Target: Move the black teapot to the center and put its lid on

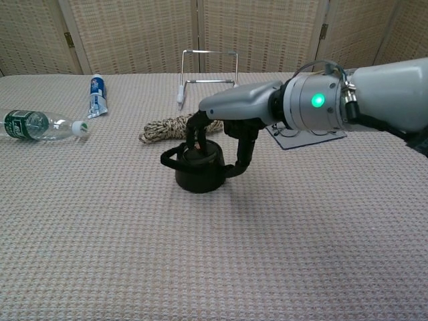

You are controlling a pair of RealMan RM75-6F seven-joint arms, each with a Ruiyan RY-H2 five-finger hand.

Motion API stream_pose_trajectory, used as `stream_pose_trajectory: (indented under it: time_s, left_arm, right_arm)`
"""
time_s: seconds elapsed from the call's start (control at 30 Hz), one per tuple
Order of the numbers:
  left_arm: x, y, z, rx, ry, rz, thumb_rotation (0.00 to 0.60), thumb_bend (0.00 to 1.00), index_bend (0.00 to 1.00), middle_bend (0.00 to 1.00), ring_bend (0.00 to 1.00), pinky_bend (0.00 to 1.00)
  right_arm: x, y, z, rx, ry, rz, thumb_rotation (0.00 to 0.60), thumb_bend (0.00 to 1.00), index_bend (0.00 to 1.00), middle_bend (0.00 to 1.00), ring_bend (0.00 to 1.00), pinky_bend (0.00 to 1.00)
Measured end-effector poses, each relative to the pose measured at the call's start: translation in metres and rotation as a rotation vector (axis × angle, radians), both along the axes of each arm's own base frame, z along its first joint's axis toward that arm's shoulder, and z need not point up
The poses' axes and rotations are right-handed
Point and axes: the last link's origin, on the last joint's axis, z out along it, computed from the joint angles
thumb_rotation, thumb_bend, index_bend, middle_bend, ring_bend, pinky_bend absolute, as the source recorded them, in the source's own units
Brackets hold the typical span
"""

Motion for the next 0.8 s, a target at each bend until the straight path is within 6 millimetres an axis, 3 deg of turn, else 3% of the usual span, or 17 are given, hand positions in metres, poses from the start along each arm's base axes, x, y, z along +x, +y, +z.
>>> stream_pose_trajectory:
  time_s: [0.2,0.4,0.6,0.7,0.77,0.8]
  left_arm:
    - [0.000,0.000,0.000,0.001,0.002,0.003,0.600,0.24,0.18,0.14,0.10,0.01]
    - [0.001,0.000,0.002,0.003,0.003,0.000,0.600,0.24,0.18,0.14,0.10,0.01]
    - [0.002,0.003,0.002,0.003,-0.002,-0.002,0.600,0.24,0.18,0.14,0.10,0.01]
    - [0.002,0.003,0.001,-0.001,-0.010,0.000,0.600,0.24,0.18,0.14,0.10,0.01]
    - [0.001,0.003,-0.001,-0.006,-0.016,0.003,0.600,0.24,0.18,0.14,0.10,0.01]
    - [0.000,0.003,-0.002,-0.009,-0.019,0.007,0.600,0.24,0.18,0.14,0.10,0.01]
  right_arm:
    - [-0.005,-0.001,-0.006,-0.002,0.020,-0.005,0.600,0.24,0.27,0.34,0.86,0.91]
    - [-0.003,-0.004,0.007,-0.034,-0.021,-0.012,0.600,0.24,0.27,0.34,0.86,0.91]
    - [-0.012,-0.008,0.042,-0.111,-0.061,-0.021,0.600,0.24,0.27,0.34,0.86,0.91]
    - [-0.025,-0.006,0.063,-0.173,-0.080,-0.032,0.600,0.24,0.27,0.34,0.80,0.90]
    - [-0.038,-0.003,0.078,-0.224,-0.092,-0.047,0.600,0.24,0.26,0.34,0.75,0.83]
    - [-0.044,-0.002,0.084,-0.247,-0.098,-0.056,0.600,0.24,0.25,0.34,0.72,0.73]
